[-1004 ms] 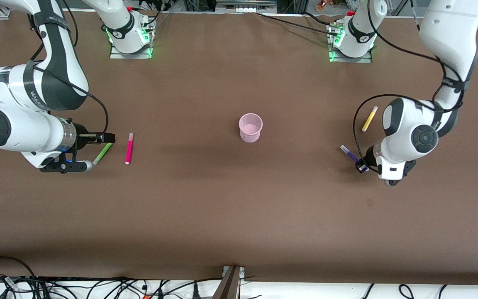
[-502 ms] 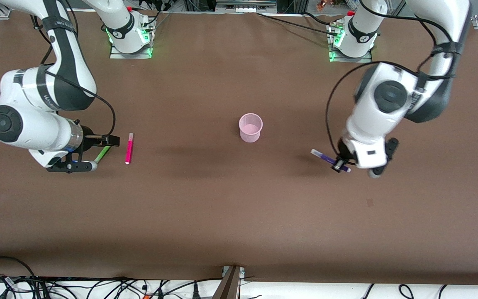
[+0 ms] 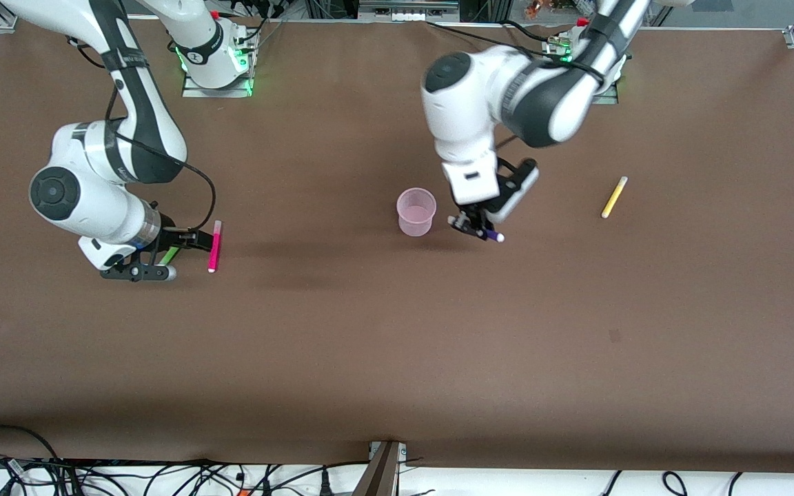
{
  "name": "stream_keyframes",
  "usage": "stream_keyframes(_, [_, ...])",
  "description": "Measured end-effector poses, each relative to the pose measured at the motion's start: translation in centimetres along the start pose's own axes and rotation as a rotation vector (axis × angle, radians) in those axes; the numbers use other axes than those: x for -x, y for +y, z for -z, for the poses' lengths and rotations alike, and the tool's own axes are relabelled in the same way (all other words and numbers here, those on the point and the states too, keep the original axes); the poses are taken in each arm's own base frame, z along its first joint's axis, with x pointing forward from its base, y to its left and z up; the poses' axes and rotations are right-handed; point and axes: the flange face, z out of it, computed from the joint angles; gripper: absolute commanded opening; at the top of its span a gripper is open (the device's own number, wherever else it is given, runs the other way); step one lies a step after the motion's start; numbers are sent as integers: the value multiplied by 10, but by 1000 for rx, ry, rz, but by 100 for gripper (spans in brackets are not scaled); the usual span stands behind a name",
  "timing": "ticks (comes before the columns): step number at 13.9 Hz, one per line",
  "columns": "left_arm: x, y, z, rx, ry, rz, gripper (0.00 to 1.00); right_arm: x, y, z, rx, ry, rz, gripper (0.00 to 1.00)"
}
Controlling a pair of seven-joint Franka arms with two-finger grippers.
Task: Organize pens into pink holder with both arms
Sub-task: 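Carry the blue marker with the left gripper over the pink cup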
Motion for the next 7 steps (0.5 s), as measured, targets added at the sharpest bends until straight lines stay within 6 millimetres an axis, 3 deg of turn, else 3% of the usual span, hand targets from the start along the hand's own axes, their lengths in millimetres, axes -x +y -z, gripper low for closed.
stream_keyframes(3, [49,-7,6,2,94,-28,0,2,2,-27,1,14,-9,99])
stream_keyframes(7, [86,-9,-7,28,175,-52,0,21,6,-51,-2,-12,-43,99])
